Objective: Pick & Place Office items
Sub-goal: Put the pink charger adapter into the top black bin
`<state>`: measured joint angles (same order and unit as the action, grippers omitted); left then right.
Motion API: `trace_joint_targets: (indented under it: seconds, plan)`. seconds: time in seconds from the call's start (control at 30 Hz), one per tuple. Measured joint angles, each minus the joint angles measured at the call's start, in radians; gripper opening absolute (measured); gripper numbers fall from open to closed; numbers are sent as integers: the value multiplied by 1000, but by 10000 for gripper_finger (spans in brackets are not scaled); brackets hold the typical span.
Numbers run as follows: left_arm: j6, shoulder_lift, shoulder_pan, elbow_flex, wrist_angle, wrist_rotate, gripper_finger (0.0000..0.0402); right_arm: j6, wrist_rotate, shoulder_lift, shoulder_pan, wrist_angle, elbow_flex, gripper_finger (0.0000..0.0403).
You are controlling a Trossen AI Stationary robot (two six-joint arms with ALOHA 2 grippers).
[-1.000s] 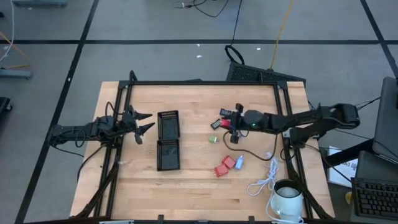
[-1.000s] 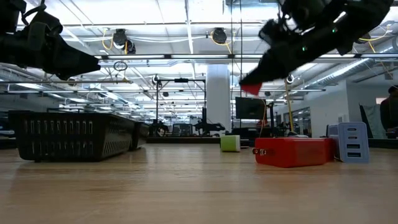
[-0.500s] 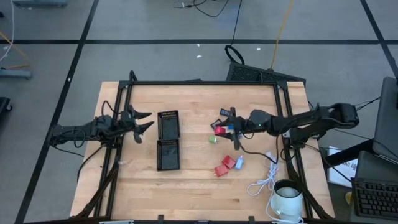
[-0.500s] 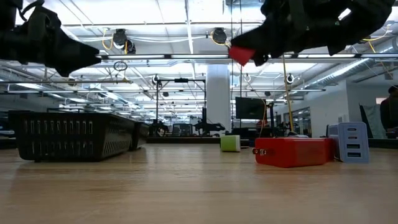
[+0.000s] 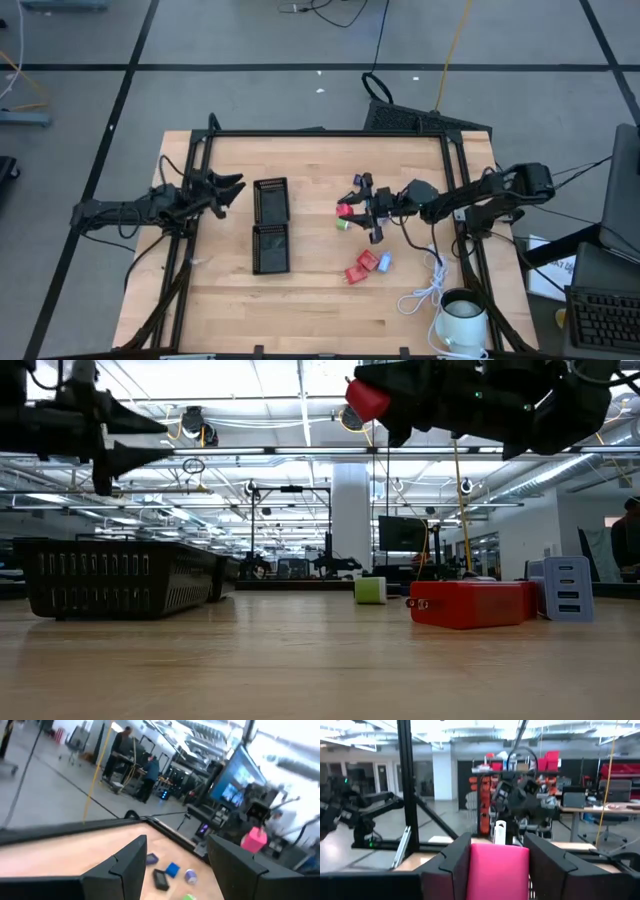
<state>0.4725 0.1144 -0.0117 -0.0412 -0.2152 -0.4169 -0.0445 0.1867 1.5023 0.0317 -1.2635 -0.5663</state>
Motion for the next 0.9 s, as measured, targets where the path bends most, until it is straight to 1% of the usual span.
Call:
trace_joint_targets:
  seconds: [0.07,0.13,0.37,0.43,0.5,0.57,0.73,0.9]
  plan:
    - [1,76,1,29,-74,29,209,-11,0,37,5,-35,-23,149]
    - [-24,175,3,24,-158,65,209,-24,1,63,10,-37,-49,149]
    - [-267,550,28,23,-581,101,209,-23,1,137,46,-34,-133,149]
    - [-308,649,33,12,-676,97,210,-27,1,146,60,-33,-150,149]
    - [-313,745,34,-31,-707,97,215,-44,0,154,74,-34,-164,149]
    - [-313,830,34,-93,-701,96,228,-62,1,166,85,-35,-175,149]
    - [-393,1054,34,-294,-646,97,285,-79,1,182,100,-31,-185,149]
    - [-460,1237,34,-473,-643,151,331,-79,2,180,100,-34,-185,149]
